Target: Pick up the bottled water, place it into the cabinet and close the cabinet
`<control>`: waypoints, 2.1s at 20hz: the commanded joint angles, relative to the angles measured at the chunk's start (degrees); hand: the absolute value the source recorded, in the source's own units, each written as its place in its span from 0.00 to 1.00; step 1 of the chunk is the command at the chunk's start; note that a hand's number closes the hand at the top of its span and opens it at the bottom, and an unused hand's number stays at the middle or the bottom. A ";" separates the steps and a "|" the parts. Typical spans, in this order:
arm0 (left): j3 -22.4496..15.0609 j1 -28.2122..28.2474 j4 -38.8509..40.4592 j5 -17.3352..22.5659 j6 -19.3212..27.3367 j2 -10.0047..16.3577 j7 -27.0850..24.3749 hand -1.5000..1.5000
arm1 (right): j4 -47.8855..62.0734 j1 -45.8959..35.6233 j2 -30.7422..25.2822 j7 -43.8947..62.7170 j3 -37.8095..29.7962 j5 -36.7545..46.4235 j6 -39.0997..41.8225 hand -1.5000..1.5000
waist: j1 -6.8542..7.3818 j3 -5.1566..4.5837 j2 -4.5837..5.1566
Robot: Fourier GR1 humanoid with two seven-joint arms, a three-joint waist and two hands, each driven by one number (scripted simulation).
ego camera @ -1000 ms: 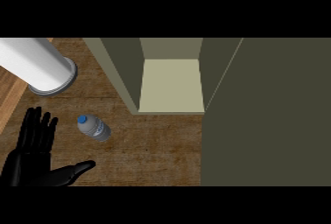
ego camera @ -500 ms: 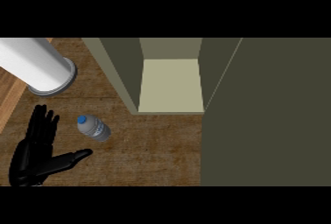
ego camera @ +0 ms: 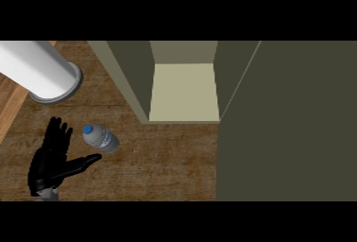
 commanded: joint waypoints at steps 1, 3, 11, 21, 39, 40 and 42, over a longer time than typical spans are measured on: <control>1.15 -3.55 6.39 0.96 -0.63 -0.40 -1.68 0.00 | -1.22 2.52 1.40 -1.29 1.96 1.08 0.04 0.00 | -0.04 0.01 -0.06; 3.19 -5.02 12.96 2.90 -3.10 -0.31 -4.82 0.00 | -0.31 2.06 1.67 0.12 3.67 2.75 -1.17 0.00 | -0.11 -0.01 -0.01; 6.55 -12.53 33.48 3.26 -10.78 3.39 -16.71 0.00 | 2.51 0.59 0.02 -2.73 -0.09 0.87 1.29 0.00 | -0.31 -0.03 0.08; 6.83 -19.33 46.19 3.61 -13.76 3.06 -22.15 0.00 | -0.88 0.12 0.85 0.40 1.39 1.27 -1.10 0.00 | -0.20 -0.03 0.07; 7.98 -25.11 59.14 5.48 -25.00 0.28 -29.63 0.00 | 1.81 -1.80 -0.03 -0.32 1.49 0.66 -0.58 0.00 | -0.62 -0.07 0.20; 8.47 -27.22 59.61 6.04 -25.86 2.11 -27.25 0.00 | 0.88 0.12 -1.04 0.46 0.82 -1.74 0.49 0.00 | -0.80 -0.07 0.21; 7.22 -27.54 58.87 5.06 -24.03 -0.56 -28.63 0.00 | 2.34 -1.28 0.04 -0.62 0.63 -0.30 -0.56 0.00 | -0.57 -0.03 0.12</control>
